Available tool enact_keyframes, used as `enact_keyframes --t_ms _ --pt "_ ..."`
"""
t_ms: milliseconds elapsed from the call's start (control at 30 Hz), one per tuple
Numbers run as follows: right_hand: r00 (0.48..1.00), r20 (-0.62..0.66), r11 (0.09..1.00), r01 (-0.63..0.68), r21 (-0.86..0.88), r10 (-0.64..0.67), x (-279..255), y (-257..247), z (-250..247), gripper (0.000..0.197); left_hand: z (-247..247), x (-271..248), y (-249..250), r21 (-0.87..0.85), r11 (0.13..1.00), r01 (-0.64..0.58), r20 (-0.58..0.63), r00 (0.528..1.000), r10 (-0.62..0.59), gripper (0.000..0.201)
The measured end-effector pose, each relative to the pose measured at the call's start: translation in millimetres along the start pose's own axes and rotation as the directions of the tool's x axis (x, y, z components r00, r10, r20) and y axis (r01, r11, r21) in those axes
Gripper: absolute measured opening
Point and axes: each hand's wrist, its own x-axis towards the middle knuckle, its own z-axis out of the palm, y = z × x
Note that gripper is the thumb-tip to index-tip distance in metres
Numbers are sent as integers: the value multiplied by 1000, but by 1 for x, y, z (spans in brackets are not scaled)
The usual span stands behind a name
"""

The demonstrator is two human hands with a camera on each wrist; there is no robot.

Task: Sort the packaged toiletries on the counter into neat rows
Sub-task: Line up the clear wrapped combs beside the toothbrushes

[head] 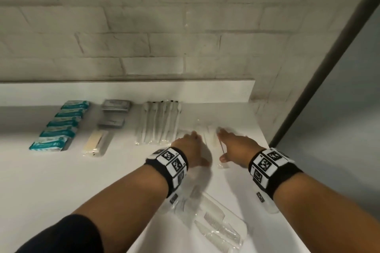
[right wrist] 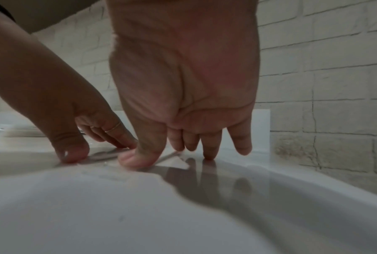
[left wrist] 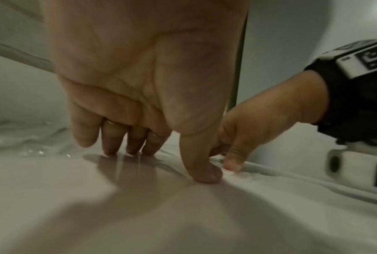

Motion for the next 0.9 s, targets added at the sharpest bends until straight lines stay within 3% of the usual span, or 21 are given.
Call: enact_keyframes --t_ms 100,300,600,667,733,800,900 --pt "997 25 998 67 15 -68 19 -2 -7 83 -10 17 -7 13 1000 10 37 999 -11 90" --pt "994 79 997 76 -19 -75 49 1 -7 77 -7 33 -13 83 996 -12 -16 1000 13 94" --pt "991 91 995 101 21 -103 53 6 -5 77 -7 43 -14 176 984 -23 -28 999 28 95" --pt "991 37 983 121 138 -127 47 8 -7 80 -8 42 -13 187 982 -17 -29 999 23 94" --pt "991 -96 944 122 306 -97 32 5 -10 80 -9 42 -12 219 976 -17 -20 1000 22 94" --pt "985 -154 947 119 300 -75 5 -6 -14 67 -11 42 -11 283 959 -20 -7 1000 23 94" --pt "970 122 964 185 191 -210 -47 -38 -6 48 -10 44 -12 321 947 -19 2 1000 20 95"
